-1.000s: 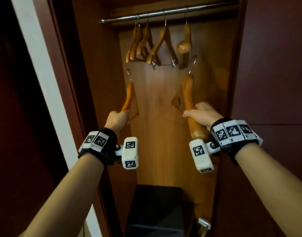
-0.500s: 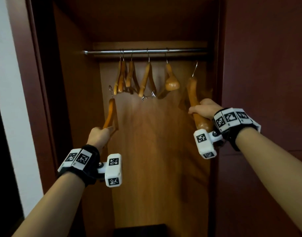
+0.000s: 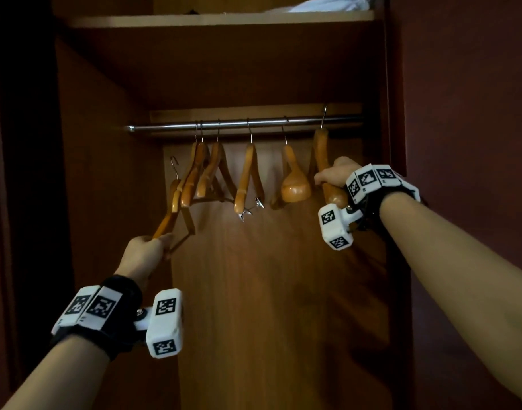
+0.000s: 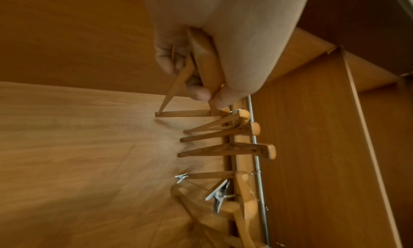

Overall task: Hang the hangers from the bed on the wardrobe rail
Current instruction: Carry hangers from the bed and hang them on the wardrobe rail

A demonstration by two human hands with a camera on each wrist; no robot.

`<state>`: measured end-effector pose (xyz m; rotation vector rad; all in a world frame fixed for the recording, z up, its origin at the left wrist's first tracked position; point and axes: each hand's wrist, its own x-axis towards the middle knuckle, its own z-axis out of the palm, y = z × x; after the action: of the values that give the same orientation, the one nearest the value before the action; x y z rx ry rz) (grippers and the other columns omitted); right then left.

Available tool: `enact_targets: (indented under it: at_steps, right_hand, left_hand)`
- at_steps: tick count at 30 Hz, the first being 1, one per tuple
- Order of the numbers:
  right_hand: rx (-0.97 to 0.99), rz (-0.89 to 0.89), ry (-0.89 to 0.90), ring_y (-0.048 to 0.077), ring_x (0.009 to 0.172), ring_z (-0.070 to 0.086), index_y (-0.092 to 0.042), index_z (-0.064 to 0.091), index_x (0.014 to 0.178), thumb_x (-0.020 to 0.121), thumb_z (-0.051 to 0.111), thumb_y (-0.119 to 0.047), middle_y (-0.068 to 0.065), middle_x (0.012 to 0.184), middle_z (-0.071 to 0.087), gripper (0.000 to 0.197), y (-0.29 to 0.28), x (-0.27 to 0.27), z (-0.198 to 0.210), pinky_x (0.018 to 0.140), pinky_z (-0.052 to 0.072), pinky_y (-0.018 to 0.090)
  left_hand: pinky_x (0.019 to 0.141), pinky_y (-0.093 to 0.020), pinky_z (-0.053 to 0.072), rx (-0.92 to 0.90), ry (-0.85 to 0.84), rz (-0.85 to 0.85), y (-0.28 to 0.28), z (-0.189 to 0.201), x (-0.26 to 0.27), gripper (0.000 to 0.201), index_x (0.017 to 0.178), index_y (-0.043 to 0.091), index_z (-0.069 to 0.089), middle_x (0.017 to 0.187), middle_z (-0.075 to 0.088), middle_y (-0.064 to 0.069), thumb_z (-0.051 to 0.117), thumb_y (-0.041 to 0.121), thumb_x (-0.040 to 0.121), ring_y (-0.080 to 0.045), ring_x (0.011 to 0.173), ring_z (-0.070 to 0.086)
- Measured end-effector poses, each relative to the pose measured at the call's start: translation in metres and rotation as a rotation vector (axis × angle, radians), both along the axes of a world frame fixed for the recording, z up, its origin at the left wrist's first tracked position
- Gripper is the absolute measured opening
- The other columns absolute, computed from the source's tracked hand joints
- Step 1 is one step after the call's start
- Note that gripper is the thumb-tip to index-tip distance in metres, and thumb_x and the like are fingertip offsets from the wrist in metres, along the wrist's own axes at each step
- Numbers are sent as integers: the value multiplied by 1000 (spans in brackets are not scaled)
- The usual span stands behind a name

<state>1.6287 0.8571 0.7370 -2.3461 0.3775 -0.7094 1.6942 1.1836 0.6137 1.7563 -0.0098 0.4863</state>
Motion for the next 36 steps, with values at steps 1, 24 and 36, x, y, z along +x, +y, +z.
enact_targets:
  at_steps: [1,24,36]
  right_hand:
    - [-10,2,-10,26,87,54,-6,52,110,83,67,-27,9,91,53,37,-3,9,5,72,43,34]
    - [-71,10,42,21,70,55,-5,56,106,86,62,-21,7,75,53,26,-3,51,14,70,45,30]
    - [-124,-61,-39,24,71,49,-5,56,96,85,64,-31,12,89,55,30,-8,33,9,62,39,29]
  left_hand:
    - [60,-31,32,-2,-5,2,-2,1,4,30,72,11,54,66,48,-6,55,31,93,-19,59,41]
    - [57,-30,34,-41,32,41,-5,-15,20,27,79,10,54,64,49,-5,54,31,96,-19,57,43]
    - [47,-26,31,-34,7,2,11,-20,8,21,87,10,56,62,49,1,53,28,96,-12,51,41]
